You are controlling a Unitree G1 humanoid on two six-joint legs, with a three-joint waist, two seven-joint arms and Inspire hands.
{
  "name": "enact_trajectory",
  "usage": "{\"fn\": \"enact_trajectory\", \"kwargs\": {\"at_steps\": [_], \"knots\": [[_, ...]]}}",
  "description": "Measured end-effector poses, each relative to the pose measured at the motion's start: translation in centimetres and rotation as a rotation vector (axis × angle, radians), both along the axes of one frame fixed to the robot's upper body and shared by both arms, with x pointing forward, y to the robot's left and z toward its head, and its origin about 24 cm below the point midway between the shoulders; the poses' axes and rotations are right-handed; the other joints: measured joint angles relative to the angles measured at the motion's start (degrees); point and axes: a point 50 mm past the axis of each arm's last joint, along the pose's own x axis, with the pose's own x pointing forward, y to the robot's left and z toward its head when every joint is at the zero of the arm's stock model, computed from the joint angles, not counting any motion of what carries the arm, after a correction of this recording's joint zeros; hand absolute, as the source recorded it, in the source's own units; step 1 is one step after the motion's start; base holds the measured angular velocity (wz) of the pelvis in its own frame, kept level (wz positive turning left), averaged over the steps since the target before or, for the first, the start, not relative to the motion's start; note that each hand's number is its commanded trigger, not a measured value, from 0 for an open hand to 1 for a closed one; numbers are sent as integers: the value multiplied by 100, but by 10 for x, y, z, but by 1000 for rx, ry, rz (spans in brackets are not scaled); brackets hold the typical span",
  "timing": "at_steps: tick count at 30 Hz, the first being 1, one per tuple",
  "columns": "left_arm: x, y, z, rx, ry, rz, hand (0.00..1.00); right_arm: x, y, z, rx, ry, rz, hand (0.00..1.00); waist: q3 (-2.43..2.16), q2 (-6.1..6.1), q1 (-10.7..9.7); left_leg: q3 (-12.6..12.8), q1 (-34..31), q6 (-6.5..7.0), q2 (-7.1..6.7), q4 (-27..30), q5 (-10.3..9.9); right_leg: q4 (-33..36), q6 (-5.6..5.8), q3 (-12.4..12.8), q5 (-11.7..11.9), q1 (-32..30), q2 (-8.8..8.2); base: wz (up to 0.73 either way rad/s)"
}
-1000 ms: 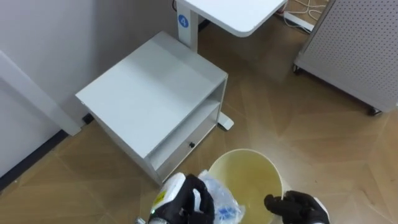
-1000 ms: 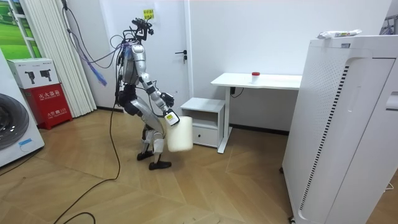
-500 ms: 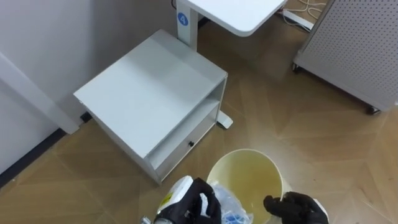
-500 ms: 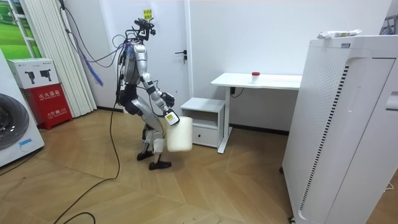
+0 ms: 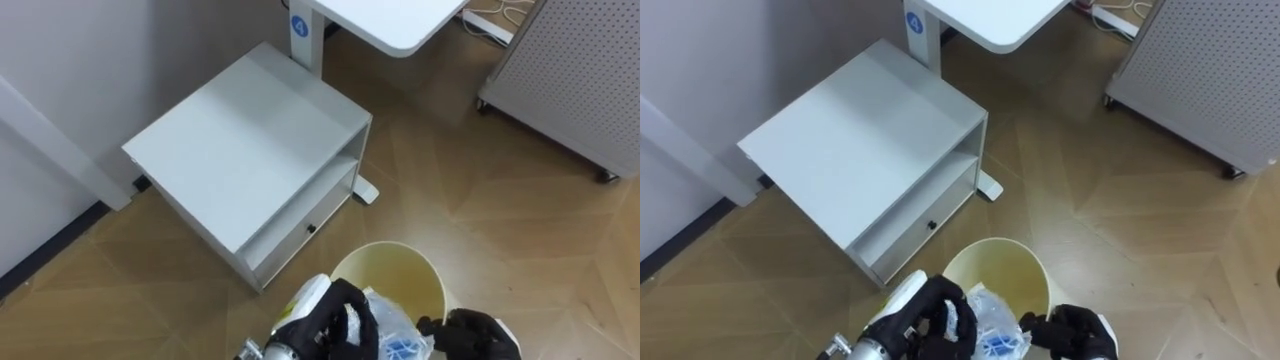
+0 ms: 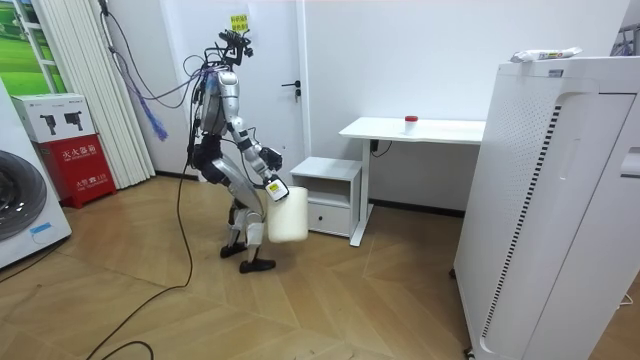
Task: Pick garbage
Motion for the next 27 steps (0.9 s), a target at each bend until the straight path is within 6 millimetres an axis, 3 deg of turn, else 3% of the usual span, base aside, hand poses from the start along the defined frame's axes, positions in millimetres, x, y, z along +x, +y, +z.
{"fn": "enact_trajectory", "kwargs": {"at_steps": [18,27], "knots": [[1,-16,18,-89,-28,-81,0,-6,-1,-3,4,3,-10,100,1,0,-29,0,73,0,3,-85,1,-91,5,-63,3,96,-10,0],[1,-17,19,-89,-32,-84,0,-24,-7,-15,16,58,-24,100,-2,20,-32,24,834,-61,-17,-581,43,-493,22,-207,1,838,12,0]]}}
